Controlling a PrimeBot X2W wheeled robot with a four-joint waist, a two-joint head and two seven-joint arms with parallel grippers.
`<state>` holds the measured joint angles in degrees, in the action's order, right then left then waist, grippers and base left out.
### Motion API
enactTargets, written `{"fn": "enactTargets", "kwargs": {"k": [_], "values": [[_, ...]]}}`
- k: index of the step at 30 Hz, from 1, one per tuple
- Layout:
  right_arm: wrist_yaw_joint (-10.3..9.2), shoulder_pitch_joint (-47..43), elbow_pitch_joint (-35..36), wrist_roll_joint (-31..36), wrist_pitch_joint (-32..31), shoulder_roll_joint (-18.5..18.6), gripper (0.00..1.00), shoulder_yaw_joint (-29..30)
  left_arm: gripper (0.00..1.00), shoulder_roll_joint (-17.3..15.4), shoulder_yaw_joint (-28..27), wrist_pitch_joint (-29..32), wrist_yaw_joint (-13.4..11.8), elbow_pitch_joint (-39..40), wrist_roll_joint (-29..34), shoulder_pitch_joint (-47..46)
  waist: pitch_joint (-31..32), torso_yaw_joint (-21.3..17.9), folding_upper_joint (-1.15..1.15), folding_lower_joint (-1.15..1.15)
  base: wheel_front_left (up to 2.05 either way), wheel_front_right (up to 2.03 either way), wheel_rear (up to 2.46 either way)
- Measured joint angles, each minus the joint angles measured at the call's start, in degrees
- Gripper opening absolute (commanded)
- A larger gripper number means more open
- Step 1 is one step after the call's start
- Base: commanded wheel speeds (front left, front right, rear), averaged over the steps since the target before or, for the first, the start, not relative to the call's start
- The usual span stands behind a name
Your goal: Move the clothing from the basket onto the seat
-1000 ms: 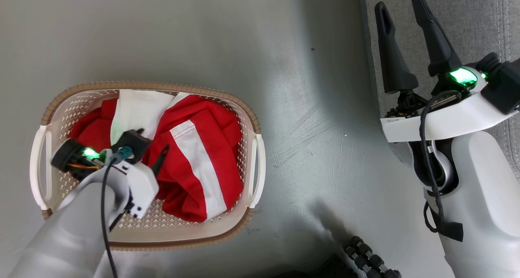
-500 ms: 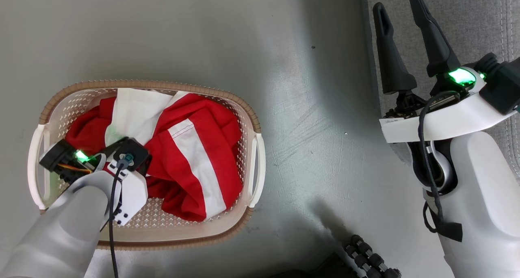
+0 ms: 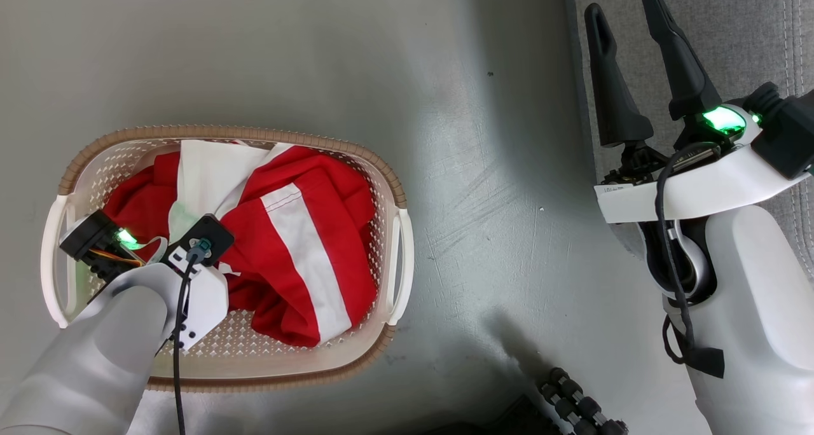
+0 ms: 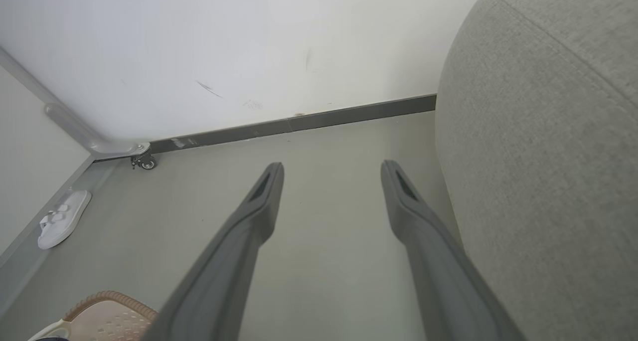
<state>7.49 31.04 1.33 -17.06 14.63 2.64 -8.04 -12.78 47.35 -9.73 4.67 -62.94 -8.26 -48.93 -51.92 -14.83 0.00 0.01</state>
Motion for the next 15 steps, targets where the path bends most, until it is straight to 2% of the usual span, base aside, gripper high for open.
{"fn": "enactTargets", "kwargs": {"k": [9,15], "values": [[0.00,0.2,0.0,0.0,0.0,0.0,1.00,0.0,0.00,0.6,0.0,-2.2,0.0,0.3,-0.2,-0.5,0.7,0.4,0.00,0.00,0.00,0.00,0.00],[0.00,1.6,-0.2,0.0,0.0,0.0,1.00,0.1,0.00,2.2,0.0,-3.4,0.1,1.3,-0.2,-1.1,1.7,0.8,0.00,0.00,0.00,0.00,0.00]]}}
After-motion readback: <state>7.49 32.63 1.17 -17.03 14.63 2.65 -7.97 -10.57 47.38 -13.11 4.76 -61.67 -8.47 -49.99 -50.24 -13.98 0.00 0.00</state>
